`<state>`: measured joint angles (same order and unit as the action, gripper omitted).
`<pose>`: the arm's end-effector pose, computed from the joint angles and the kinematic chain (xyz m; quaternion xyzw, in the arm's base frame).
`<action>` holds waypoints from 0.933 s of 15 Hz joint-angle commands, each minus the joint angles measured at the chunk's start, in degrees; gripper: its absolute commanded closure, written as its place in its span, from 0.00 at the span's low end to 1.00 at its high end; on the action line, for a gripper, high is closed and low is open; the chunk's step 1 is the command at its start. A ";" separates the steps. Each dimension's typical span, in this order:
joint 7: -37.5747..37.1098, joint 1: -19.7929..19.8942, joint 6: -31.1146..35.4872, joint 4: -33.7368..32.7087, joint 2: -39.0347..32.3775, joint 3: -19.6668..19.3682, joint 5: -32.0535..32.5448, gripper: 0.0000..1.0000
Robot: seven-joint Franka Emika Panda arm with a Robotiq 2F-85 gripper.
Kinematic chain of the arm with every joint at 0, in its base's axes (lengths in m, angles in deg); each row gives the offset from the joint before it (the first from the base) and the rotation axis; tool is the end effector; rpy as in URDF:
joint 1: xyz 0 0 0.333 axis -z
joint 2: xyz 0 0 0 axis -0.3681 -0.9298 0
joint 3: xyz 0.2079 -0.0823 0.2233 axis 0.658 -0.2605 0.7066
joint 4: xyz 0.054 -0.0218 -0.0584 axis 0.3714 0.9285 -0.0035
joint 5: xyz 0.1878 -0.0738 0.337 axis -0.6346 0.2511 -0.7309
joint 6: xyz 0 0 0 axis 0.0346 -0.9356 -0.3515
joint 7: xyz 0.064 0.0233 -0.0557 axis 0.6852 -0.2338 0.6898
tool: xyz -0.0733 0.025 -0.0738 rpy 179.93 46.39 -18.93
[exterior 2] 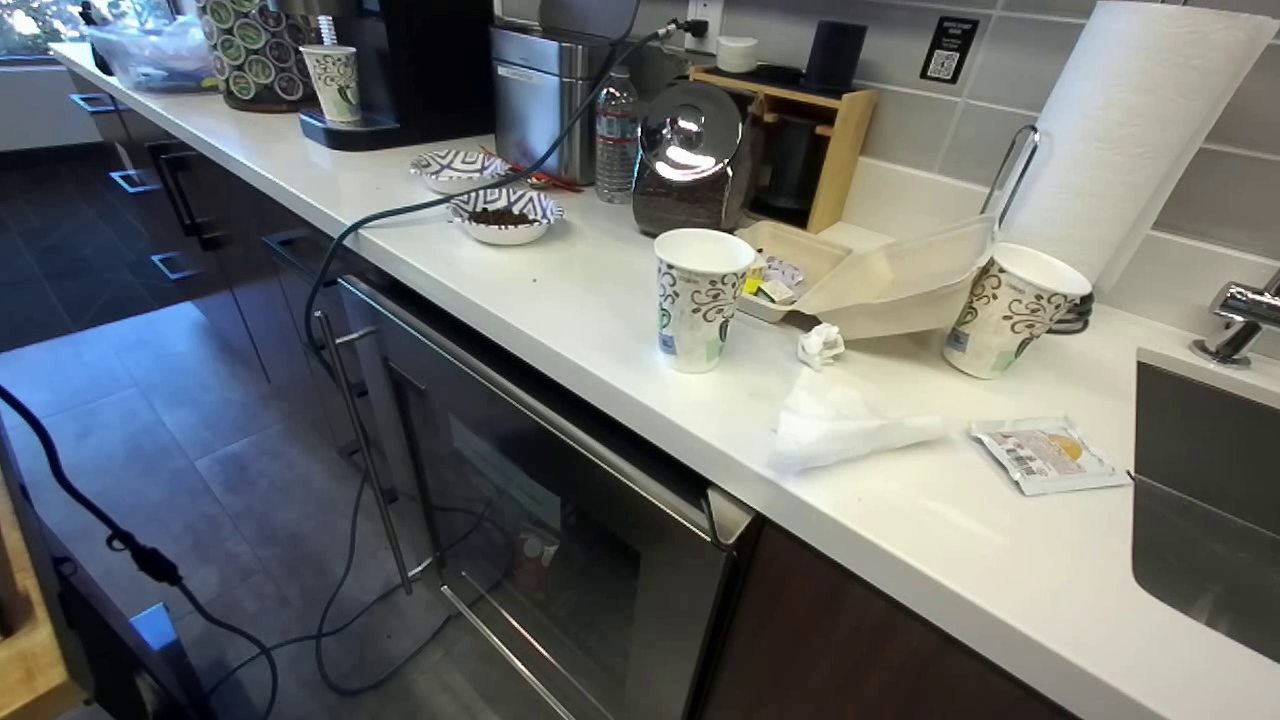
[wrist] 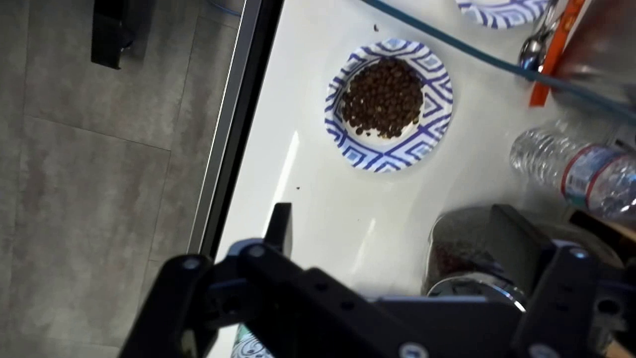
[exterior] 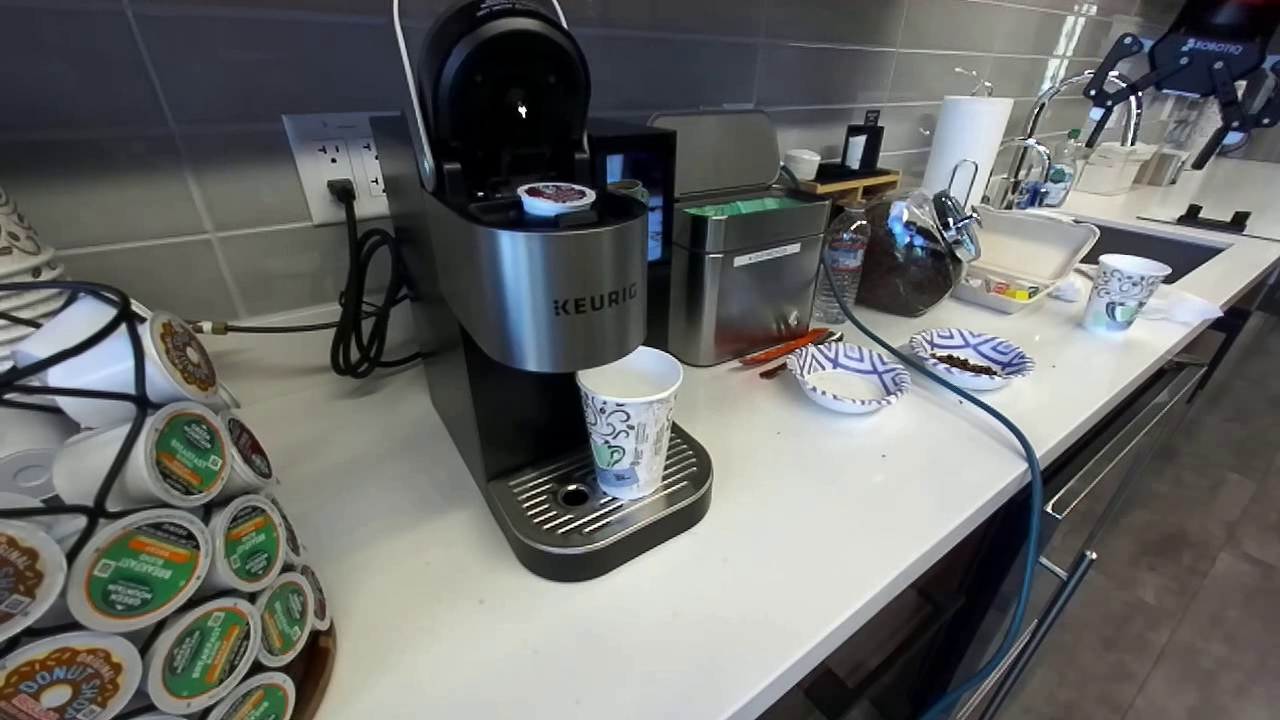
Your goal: Move the cup and the bottle to the right
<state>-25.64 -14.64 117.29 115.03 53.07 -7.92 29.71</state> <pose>0.5138 -0.1410 0.5440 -0.8146 0.5750 -0.0606 0.0462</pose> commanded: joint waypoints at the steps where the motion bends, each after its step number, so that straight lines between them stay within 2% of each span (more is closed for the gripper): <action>1: 11.61 -0.41 -1.08 0.23 -0.40 0.39 -5.60 0.00; 6: 26.56 -1.01 -3.29 -0.39 -2.19 1.13 -11.75 0.00; 12: 42.09 -1.08 -14.46 -3.28 -4.50 1.24 -13.11 0.00; 13: 37.63 -0.78 -10.68 -1.14 -2.81 1.65 -11.83 0.00; 14: 39.29 -0.80 -12.11 -1.62 -3.12 1.63 -11.83 0.00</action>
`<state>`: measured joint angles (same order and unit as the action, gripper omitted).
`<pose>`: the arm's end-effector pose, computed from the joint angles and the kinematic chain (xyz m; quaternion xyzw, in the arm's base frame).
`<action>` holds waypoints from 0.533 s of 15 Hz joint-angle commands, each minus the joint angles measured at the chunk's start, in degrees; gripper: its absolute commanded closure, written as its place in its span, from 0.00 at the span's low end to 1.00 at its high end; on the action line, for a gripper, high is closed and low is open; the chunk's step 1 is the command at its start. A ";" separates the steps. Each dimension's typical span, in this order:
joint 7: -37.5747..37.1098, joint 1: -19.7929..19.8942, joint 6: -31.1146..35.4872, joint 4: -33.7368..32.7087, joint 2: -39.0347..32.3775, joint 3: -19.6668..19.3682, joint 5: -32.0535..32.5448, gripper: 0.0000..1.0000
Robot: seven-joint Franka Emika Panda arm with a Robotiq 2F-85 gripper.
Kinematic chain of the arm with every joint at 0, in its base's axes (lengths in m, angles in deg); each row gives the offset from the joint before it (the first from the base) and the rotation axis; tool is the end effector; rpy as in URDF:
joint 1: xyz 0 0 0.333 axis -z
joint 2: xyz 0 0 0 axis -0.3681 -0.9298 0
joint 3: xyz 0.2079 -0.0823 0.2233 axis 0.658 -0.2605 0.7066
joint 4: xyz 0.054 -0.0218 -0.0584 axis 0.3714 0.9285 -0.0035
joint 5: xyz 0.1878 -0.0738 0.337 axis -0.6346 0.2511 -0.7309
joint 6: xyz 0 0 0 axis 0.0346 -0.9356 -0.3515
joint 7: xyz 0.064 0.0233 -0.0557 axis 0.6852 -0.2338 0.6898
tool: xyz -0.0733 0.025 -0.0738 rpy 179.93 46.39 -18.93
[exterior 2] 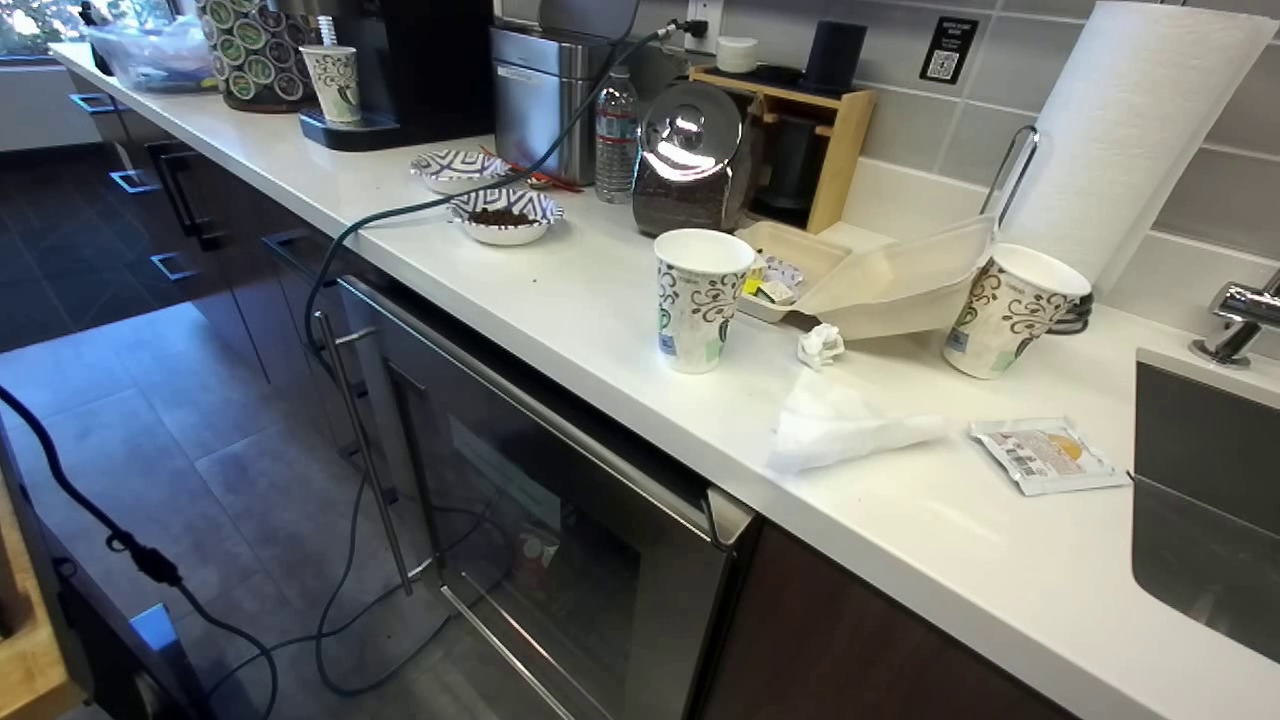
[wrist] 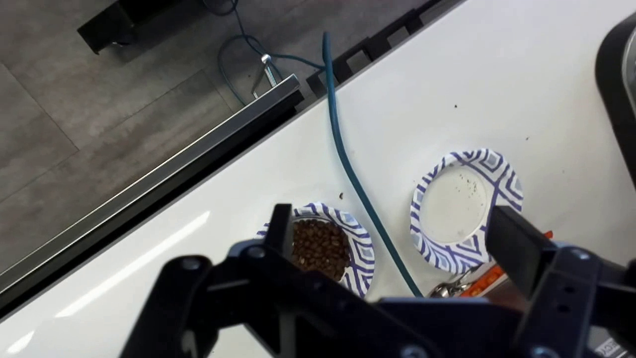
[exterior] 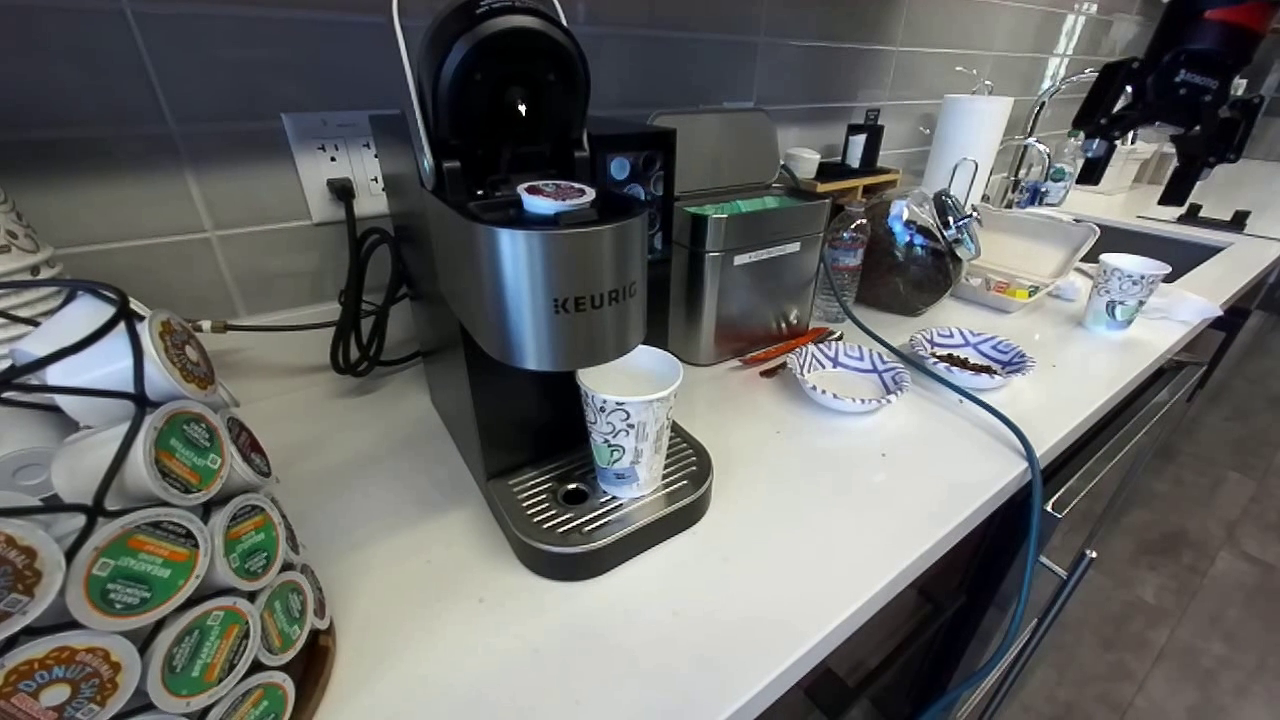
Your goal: Move the cup and the bottle to the right
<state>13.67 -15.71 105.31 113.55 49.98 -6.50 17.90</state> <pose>0.5166 -0.0970 0.5119 -0.9551 0.2678 0.0481 0.1170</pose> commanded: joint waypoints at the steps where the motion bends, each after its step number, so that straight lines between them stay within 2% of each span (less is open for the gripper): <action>1: 0.89 0.25 -0.71 -0.53 -0.36 0.20 -0.02 0.00; 3: 1.47 0.23 -0.75 -0.81 -0.77 0.19 -0.03 0.00; 4: 5.69 0.15 1.98 -0.23 -0.83 -0.01 -1.43 0.00; 8: 16.48 -0.63 11.83 1.51 -1.13 0.77 0.82 0.00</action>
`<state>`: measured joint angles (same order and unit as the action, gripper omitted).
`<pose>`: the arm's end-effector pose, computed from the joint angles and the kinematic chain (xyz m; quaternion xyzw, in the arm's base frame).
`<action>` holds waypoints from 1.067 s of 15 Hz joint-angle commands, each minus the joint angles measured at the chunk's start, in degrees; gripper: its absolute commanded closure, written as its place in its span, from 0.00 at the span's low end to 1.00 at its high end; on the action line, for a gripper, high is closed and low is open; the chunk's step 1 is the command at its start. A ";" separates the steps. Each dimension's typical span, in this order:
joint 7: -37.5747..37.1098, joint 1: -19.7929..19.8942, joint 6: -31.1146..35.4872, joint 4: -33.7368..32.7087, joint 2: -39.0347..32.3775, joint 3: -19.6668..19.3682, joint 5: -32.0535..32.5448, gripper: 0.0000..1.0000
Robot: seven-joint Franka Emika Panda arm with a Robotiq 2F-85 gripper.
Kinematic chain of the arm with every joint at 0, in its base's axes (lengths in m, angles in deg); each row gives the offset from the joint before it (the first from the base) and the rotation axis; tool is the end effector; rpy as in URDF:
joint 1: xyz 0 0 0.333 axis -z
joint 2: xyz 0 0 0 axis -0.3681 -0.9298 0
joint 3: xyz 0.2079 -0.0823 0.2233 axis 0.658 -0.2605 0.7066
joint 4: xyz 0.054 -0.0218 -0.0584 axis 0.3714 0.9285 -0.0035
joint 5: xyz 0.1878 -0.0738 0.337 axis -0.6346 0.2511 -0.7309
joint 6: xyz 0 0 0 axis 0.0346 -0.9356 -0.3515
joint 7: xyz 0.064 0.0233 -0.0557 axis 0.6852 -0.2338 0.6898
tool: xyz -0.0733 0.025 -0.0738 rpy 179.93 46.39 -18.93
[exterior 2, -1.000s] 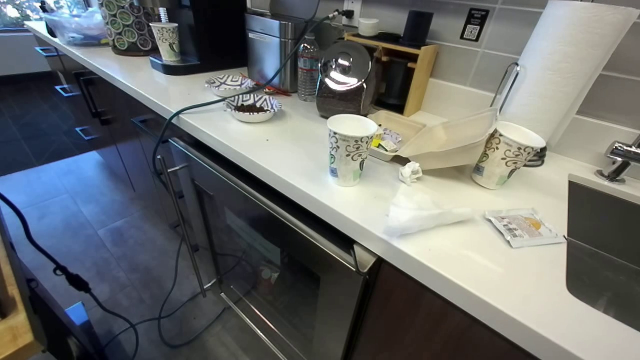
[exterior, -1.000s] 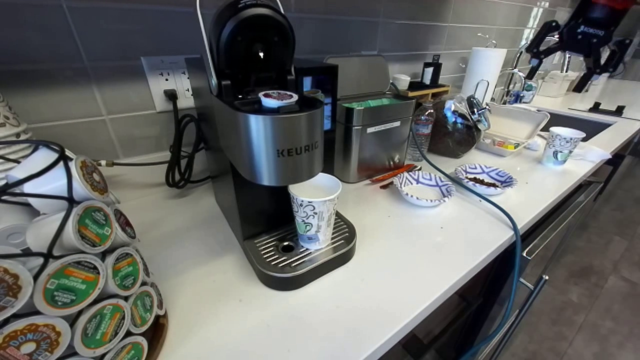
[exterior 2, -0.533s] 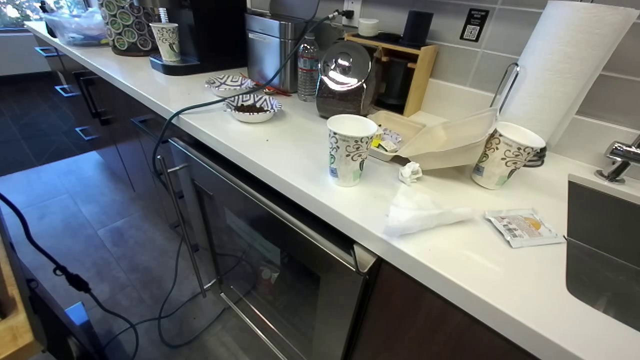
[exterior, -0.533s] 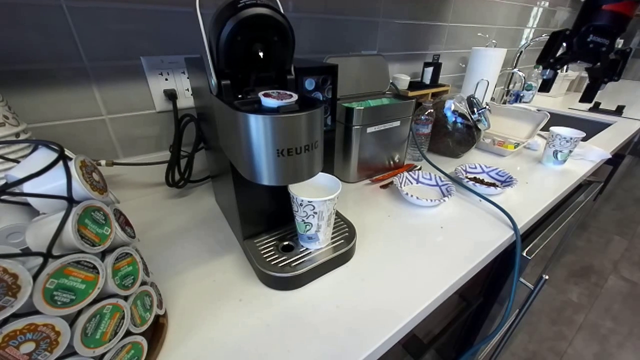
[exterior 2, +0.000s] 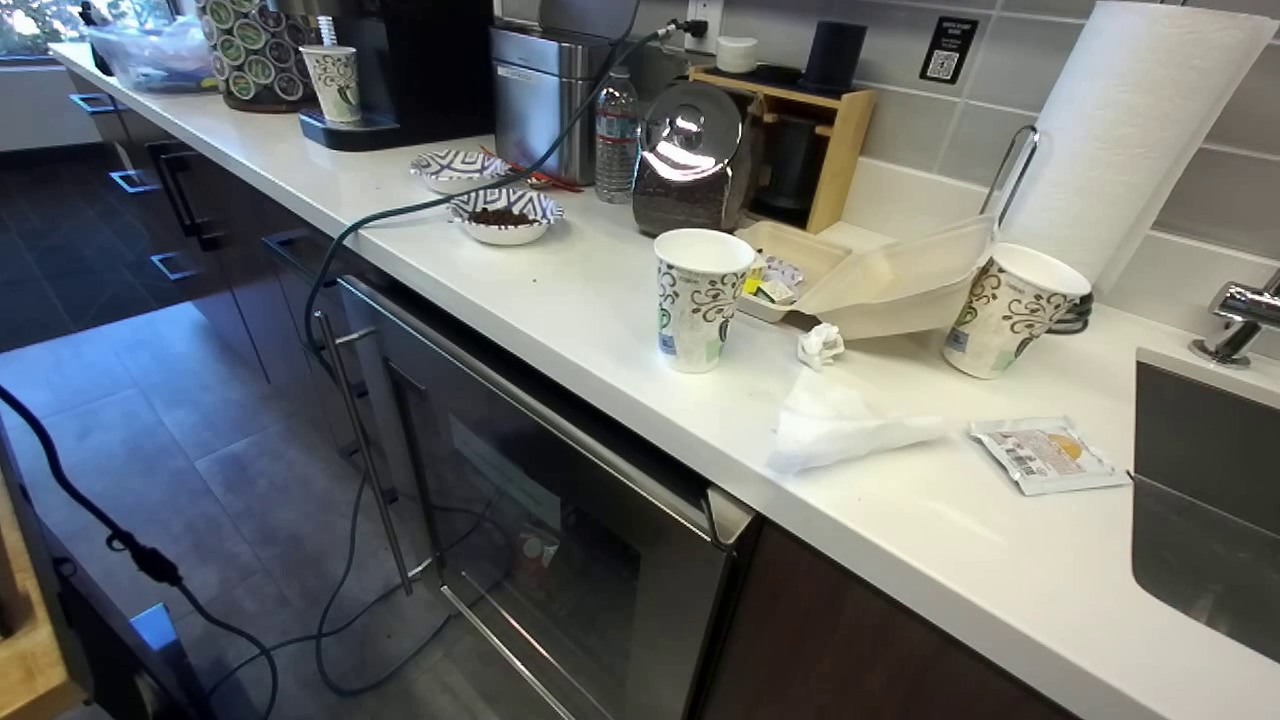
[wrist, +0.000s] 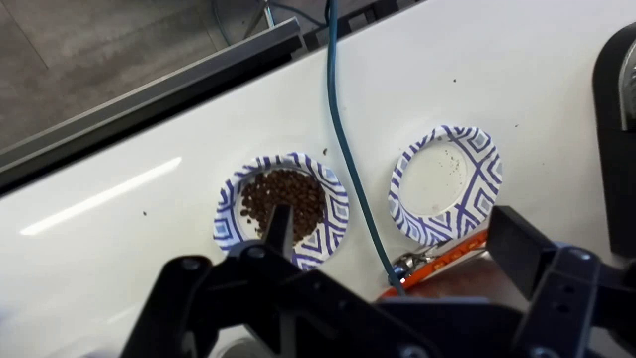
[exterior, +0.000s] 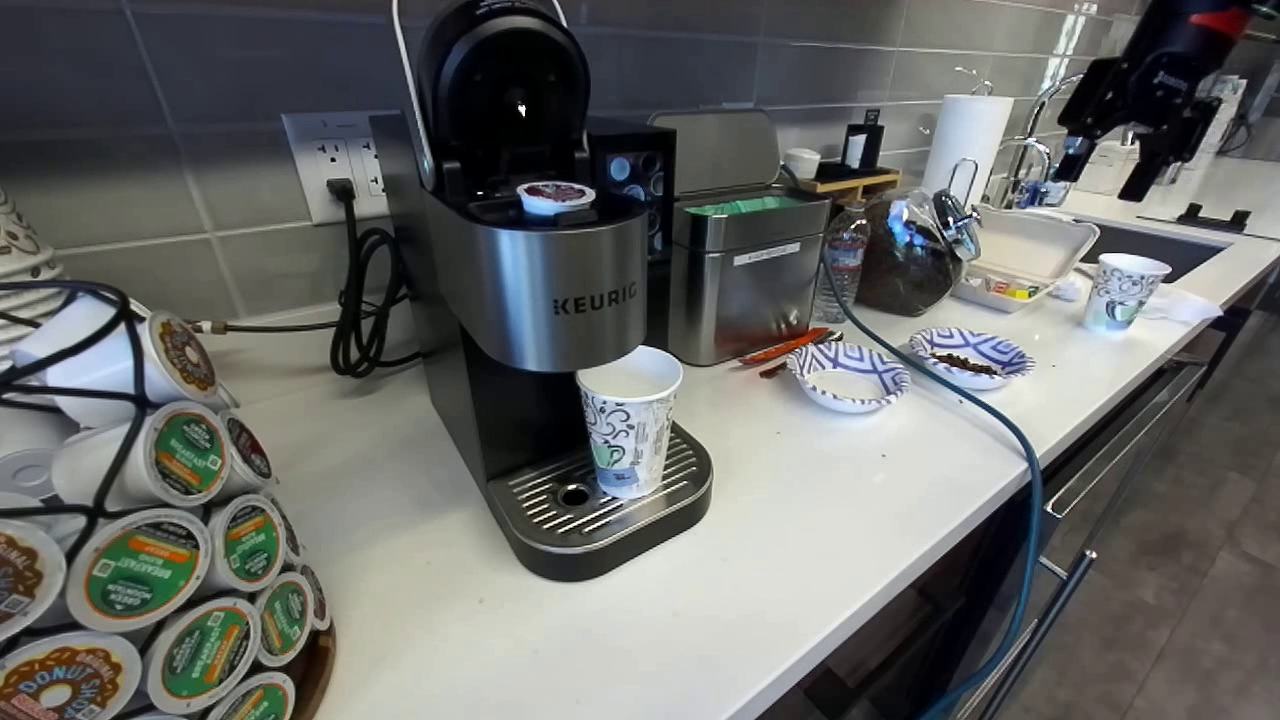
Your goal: Move the cup and the bottle to the right
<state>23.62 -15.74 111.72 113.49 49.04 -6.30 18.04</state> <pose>0.5314 -0.1009 0.5126 -0.9753 0.1892 -0.0097 0.1135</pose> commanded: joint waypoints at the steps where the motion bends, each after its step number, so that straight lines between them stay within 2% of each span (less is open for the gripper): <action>1: 8.36 -1.01 7.22 1.89 -0.28 1.09 1.49 0.00; 7: 17.57 -3.70 18.74 -0.50 -5.96 4.39 6.40 0.00; 10: 21.56 -3.88 28.07 -2.76 -9.77 4.95 9.69 0.00; 11: 18.48 -3.87 24.45 -0.53 -6.98 5.16 8.13 0.00; 14: 18.72 -3.79 25.51 -0.95 -7.95 5.24 8.29 0.00; 16: 15.70 -3.80 38.00 -0.69 -10.67 4.96 8.91 0.00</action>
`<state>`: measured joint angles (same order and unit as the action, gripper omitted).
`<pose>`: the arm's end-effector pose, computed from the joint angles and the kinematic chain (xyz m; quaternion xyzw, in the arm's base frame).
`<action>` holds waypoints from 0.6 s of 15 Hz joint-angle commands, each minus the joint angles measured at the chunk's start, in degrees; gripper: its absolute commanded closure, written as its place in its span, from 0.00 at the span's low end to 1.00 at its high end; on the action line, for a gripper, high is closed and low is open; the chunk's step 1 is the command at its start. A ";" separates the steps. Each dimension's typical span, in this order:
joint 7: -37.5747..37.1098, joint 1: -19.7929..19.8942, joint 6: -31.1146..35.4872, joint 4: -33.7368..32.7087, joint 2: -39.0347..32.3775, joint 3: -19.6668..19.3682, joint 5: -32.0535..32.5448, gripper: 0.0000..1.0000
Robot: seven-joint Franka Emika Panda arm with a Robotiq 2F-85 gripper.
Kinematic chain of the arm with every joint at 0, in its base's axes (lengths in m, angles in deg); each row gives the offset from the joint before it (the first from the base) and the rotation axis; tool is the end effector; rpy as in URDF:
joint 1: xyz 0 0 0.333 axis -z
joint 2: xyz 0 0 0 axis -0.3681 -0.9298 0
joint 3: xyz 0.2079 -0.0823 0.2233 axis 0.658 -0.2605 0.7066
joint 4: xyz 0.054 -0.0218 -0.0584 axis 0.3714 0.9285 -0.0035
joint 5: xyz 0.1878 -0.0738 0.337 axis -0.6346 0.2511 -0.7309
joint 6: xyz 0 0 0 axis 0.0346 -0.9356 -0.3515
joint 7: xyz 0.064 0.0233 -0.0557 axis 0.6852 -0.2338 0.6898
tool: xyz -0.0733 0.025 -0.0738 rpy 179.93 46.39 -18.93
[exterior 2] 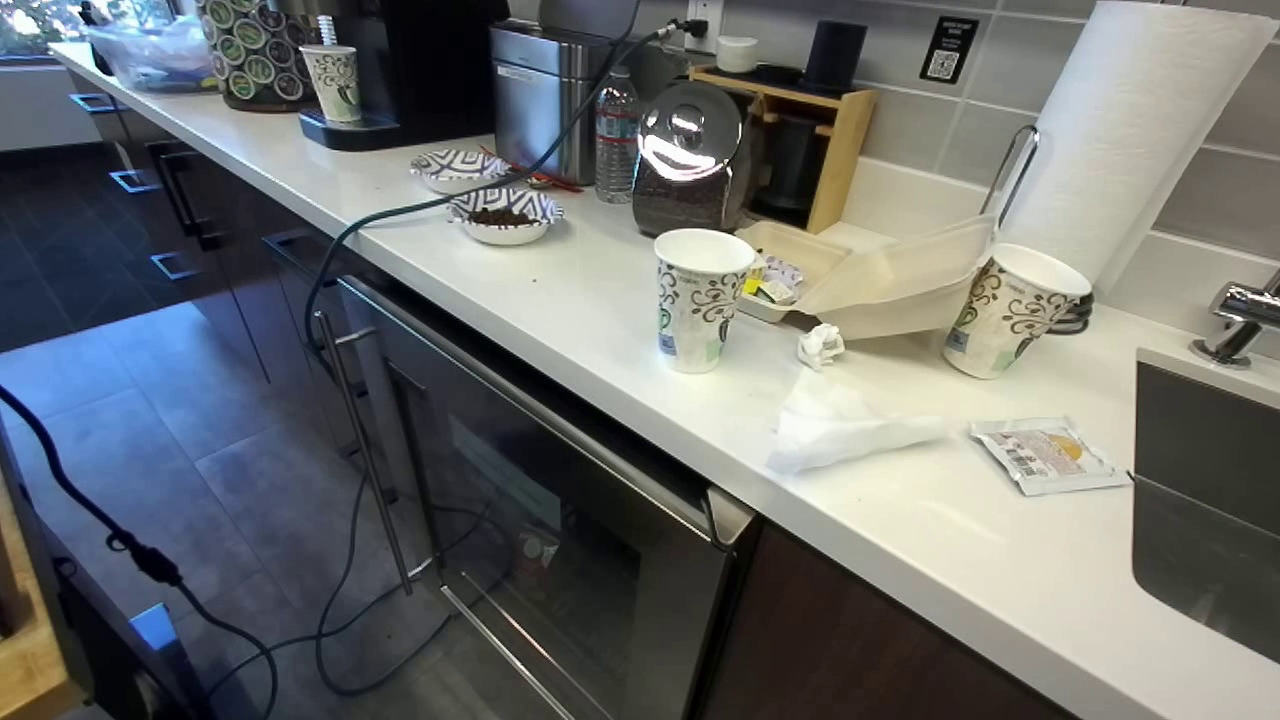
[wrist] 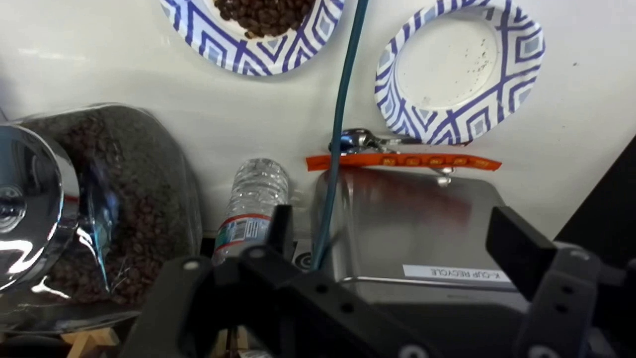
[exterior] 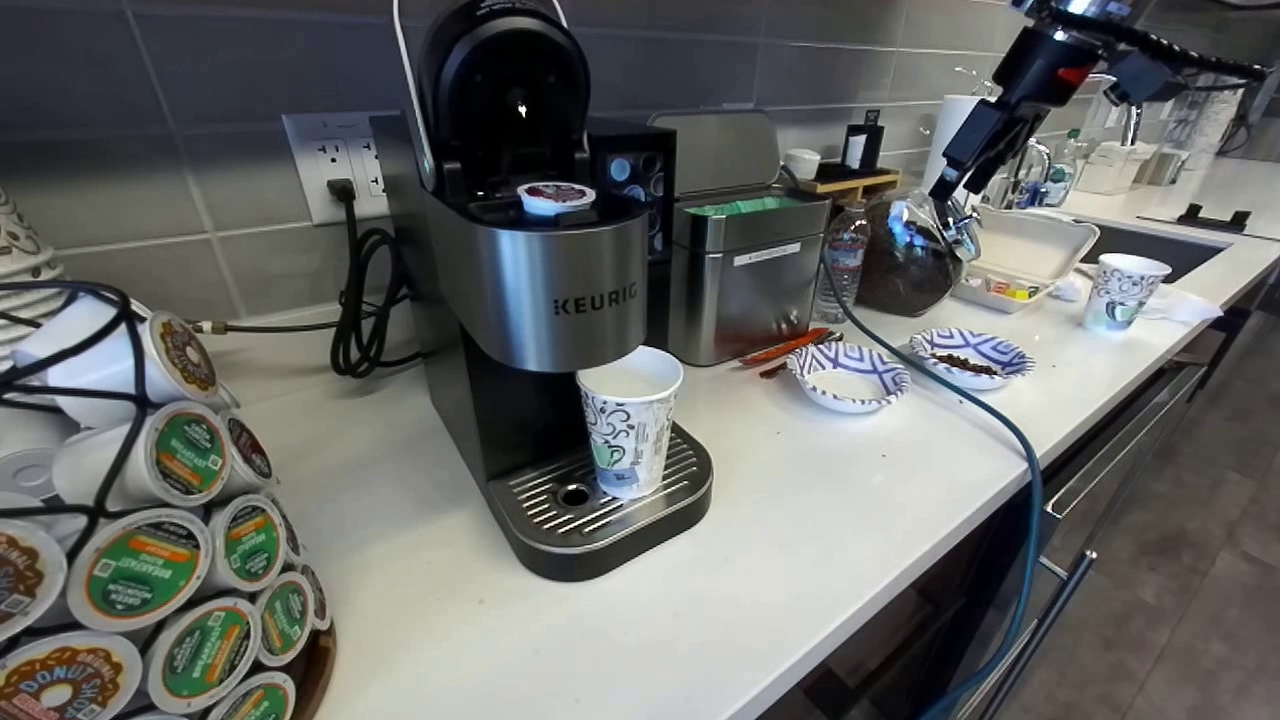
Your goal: Move the cup and the bottle to the right
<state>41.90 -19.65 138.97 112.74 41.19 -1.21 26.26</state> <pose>0.6060 -0.0349 0.4886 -0.9819 -0.0553 -0.1811 0.0096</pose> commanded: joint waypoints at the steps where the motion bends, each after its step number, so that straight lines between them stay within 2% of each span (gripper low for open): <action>1: -3.66 0.25 13.97 -1.48 -4.84 -0.07 -1.09 0.00; 3: -6.02 0.45 23.33 -3.40 -8.71 -0.25 -0.60 0.00; 6: -13.04 -0.49 30.77 -6.88 -14.01 -2.89 5.27 0.00; 8: -18.35 -2.89 30.94 -9.78 -16.64 -6.96 9.04 0.00; 9: -20.02 -3.62 28.75 -11.37 -17.57 -8.25 10.07 0.00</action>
<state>28.58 -20.39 169.48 106.81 27.68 -5.00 32.03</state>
